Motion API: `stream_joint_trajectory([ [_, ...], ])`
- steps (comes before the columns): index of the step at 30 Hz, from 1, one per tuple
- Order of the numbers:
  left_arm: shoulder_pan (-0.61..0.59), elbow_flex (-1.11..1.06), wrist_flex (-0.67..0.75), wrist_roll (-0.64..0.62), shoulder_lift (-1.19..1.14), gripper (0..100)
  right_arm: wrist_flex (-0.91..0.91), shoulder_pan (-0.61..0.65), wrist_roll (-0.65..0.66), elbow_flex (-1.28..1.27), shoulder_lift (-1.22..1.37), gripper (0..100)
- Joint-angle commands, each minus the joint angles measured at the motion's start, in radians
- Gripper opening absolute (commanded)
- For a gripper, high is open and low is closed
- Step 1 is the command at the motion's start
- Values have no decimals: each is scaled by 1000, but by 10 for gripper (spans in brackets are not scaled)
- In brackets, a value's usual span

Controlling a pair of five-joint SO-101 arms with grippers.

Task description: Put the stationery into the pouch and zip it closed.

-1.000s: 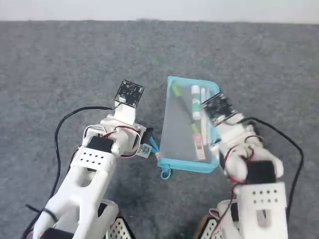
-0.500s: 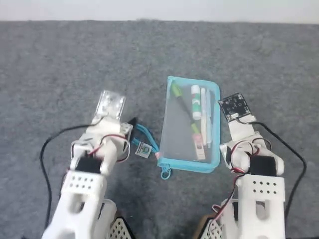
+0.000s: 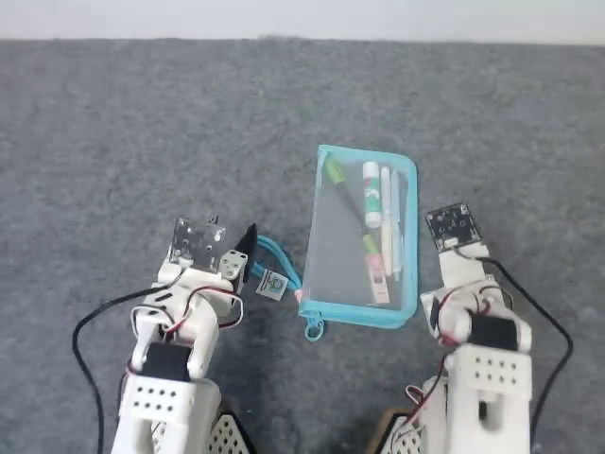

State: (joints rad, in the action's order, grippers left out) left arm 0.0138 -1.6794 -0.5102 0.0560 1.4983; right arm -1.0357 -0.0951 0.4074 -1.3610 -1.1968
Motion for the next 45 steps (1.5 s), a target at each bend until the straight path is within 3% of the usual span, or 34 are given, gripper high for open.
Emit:
stream_joint_trajectory([
  [1,-2,-15,26,-6,124,185,-15,-13,-3,-60,-197,7],
  [10,-12,-12,-331,-5,270,187,-174,-13,89,-258,-633,7],
  [21,-14,-12,-697,-3,273,185,-196,-15,89,-322,-619,8],
  [25,-26,-12,-715,-3,278,172,-211,-54,89,-321,-618,8],
  [29,-100,-12,-709,2,278,5,-211,-143,89,-321,-618,8],
  [36,-152,-10,-718,184,276,13,-275,-372,89,-322,-618,8],
  [45,-150,-10,-718,232,276,13,-285,-384,87,-322,-618,8],
])
